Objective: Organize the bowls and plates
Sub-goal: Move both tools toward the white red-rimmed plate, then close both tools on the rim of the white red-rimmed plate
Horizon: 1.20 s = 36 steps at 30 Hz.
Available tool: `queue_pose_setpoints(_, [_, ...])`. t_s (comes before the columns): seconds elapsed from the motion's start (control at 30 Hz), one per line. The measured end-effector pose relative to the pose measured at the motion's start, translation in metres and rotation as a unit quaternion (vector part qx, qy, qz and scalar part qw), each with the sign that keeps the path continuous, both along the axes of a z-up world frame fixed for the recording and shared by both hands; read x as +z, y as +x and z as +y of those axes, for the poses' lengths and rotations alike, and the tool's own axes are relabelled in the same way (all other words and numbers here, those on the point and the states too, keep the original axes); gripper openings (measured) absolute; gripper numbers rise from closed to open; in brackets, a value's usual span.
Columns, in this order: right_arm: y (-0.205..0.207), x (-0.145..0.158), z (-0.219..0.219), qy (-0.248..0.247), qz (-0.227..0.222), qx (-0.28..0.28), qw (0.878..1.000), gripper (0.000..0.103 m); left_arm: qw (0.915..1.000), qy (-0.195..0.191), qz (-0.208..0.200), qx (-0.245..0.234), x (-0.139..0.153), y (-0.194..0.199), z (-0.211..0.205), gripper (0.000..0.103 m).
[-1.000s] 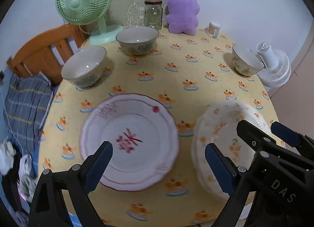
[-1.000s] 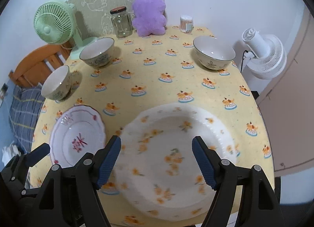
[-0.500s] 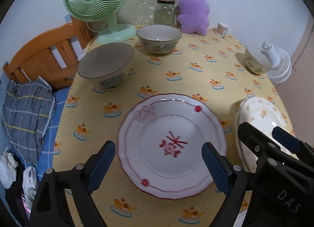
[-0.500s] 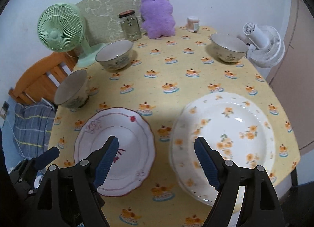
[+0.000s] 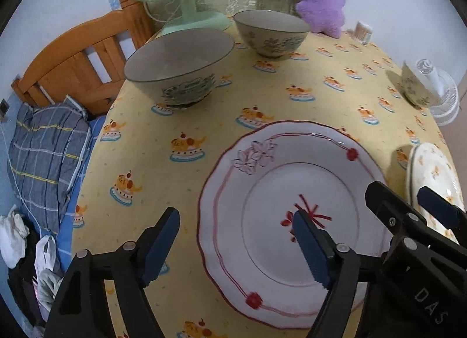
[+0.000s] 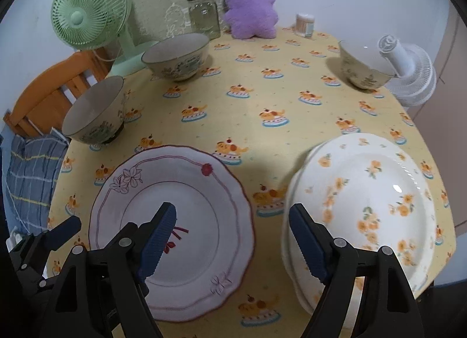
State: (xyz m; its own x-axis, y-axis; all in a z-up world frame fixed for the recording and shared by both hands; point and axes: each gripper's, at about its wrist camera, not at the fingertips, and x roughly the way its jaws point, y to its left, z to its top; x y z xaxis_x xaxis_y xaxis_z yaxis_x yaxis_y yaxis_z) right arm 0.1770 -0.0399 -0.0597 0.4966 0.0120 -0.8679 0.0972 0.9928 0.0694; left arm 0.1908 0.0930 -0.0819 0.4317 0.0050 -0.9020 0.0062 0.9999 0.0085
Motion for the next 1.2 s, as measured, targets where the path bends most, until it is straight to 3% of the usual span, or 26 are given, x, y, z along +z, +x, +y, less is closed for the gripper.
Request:
queue_pose_setpoints(0.4, [0.029, -0.035, 0.003, 0.005, 0.067, 0.006, 0.998, 0.052, 0.9995, -0.011, 0.028, 0.0, -0.02, 0.014, -0.004, 0.067])
queue_pose_setpoints(0.77, [0.045, -0.043, 0.012, -0.027, 0.087, 0.012, 0.996, 0.052, 0.9992, -0.01, 0.033, -0.02, -0.021, 0.018, -0.005, 0.067])
queue_pose_setpoints(1.2, [0.027, -0.038, 0.022, -0.026, 0.106, 0.014, 0.994, 0.052, 0.9982, -0.016, 0.056, -0.013, -0.014, -0.001, 0.005, 0.067])
